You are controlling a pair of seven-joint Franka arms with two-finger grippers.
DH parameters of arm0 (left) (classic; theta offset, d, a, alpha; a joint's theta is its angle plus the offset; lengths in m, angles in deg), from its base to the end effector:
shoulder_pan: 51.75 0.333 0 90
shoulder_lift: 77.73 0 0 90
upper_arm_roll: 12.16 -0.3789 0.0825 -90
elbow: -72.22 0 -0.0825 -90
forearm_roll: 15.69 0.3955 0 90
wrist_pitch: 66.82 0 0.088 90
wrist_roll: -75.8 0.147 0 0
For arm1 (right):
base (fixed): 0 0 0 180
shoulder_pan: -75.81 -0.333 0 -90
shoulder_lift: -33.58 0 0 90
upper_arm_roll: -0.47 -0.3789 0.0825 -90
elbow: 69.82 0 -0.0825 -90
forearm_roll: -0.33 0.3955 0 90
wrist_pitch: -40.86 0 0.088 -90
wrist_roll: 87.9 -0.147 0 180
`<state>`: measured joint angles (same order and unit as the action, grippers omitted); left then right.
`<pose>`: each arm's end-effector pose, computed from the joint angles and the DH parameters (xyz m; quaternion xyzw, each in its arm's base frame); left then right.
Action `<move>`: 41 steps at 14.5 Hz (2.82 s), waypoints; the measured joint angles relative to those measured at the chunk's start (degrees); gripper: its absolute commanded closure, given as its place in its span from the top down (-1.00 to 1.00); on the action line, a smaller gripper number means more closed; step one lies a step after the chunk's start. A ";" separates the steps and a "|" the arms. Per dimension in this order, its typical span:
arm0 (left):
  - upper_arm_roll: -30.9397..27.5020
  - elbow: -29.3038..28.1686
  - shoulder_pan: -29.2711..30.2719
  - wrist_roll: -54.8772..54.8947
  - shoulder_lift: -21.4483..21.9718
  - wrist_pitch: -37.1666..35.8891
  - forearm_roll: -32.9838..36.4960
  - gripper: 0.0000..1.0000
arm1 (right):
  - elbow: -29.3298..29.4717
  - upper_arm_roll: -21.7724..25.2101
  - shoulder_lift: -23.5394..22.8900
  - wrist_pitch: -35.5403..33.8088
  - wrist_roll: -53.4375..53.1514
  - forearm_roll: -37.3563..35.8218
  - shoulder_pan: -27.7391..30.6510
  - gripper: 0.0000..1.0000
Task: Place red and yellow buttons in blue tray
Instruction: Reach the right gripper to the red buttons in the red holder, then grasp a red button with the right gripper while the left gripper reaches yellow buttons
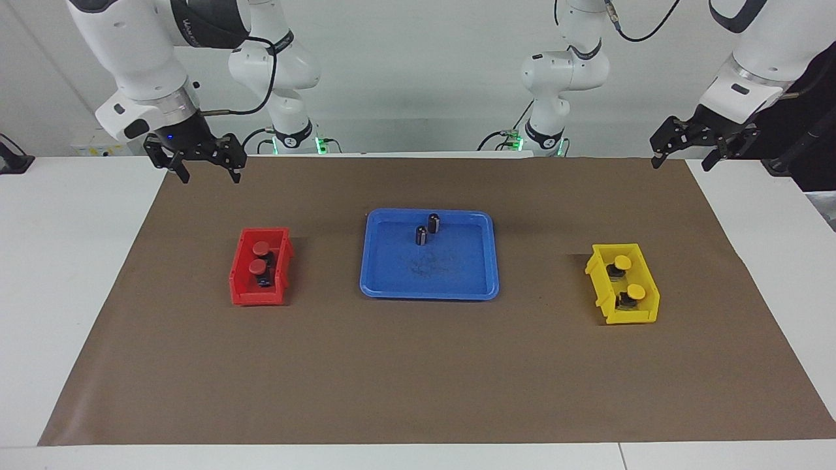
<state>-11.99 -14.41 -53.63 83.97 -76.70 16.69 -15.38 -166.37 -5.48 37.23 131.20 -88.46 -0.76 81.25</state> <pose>0.5459 -0.0187 0.6758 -0.9959 0.0888 0.0184 0.0017 0.5388 0.0038 0.6278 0.9997 -0.0003 -0.0224 0.0130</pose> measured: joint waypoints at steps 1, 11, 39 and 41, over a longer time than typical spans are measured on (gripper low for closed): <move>0.00 0.00 0.00 0.00 0.00 0.00 0.00 1.00 | 0.00 0.00 -0.01 0.00 0.00 0.00 0.00 0.99; 0.00 0.00 0.00 0.00 0.00 0.00 0.00 1.00 | -0.02 0.02 -0.27 2.85 0.02 0.00 0.00 0.99; 0.15 -15.27 1.82 -1.03 5.96 12.69 0.02 0.90 | -25.59 -0.18 -9.46 43.65 0.02 0.83 -0.13 0.35; 0.38 -19.10 1.30 -1.08 5.91 17.74 0.02 0.80 | -26.25 -0.18 -9.47 43.97 0.02 0.84 -0.13 0.34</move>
<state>-11.61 -33.50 -52.33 82.89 -70.79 34.43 -15.35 -192.62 -5.66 27.76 175.17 -88.44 0.07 81.11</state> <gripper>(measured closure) 0.035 0.322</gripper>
